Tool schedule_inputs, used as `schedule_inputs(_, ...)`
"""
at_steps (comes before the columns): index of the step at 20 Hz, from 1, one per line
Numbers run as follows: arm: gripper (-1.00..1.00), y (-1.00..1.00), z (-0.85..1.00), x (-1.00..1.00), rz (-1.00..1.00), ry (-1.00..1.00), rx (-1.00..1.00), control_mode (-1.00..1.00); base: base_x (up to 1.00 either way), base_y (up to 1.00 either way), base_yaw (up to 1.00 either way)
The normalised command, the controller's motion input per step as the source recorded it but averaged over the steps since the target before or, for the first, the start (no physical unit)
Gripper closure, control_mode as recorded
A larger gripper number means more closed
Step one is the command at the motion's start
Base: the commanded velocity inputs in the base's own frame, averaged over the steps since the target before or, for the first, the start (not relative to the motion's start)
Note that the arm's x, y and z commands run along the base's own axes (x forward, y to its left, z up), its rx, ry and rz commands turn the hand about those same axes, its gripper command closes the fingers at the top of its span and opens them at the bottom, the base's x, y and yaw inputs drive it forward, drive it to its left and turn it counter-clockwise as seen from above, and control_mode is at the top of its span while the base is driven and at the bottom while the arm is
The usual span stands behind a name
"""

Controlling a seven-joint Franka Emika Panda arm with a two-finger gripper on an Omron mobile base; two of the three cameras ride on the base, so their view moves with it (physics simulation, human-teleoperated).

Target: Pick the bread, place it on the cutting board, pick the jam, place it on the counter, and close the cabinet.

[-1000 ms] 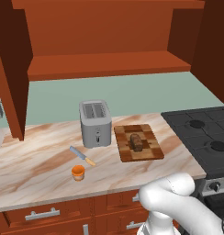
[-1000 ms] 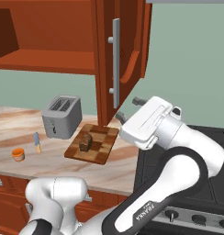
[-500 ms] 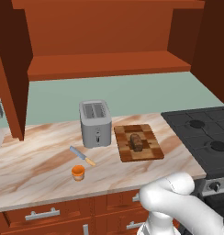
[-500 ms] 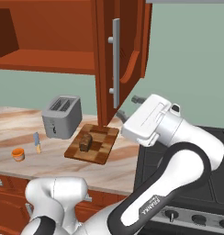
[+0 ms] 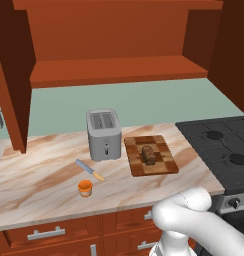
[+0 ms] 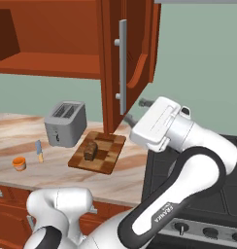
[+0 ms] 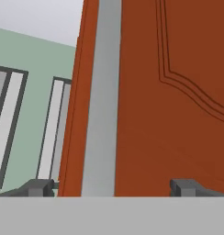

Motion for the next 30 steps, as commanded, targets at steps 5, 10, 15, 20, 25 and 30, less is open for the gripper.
schedule_inputs(5, -1.0, 0.0, 0.13, 0.04, 0.01, 0.0, 0.0, -1.0, 0.0, 0.0, 0.0)
schedule_inputs(10, -1.0, 0.0, 0.1, 0.13, 0.0, 0.0, 0.0, -1.0, 0.0, 0.0, 0.0)
schedule_inputs(15, -1.0, 0.0, 0.08, 0.15, 0.0, 0.0, 0.0, -1.0, 0.0, 0.0, 0.0)
schedule_inputs(20, -1.0, 0.0, 0.04, 0.05, 0.0, 0.0, 0.0, -1.0, 0.0, 0.0, 0.0)
schedule_inputs(25, -1.0, 0.05, 0.01, 0.0, 0.0, 0.0, 0.0, -1.0, 0.0, 0.0, 0.0)
schedule_inputs(30, -1.0, 0.12, 0.0, 0.0, 0.0, 0.01, 0.0, -1.0, 0.0, 0.0, 0.0)
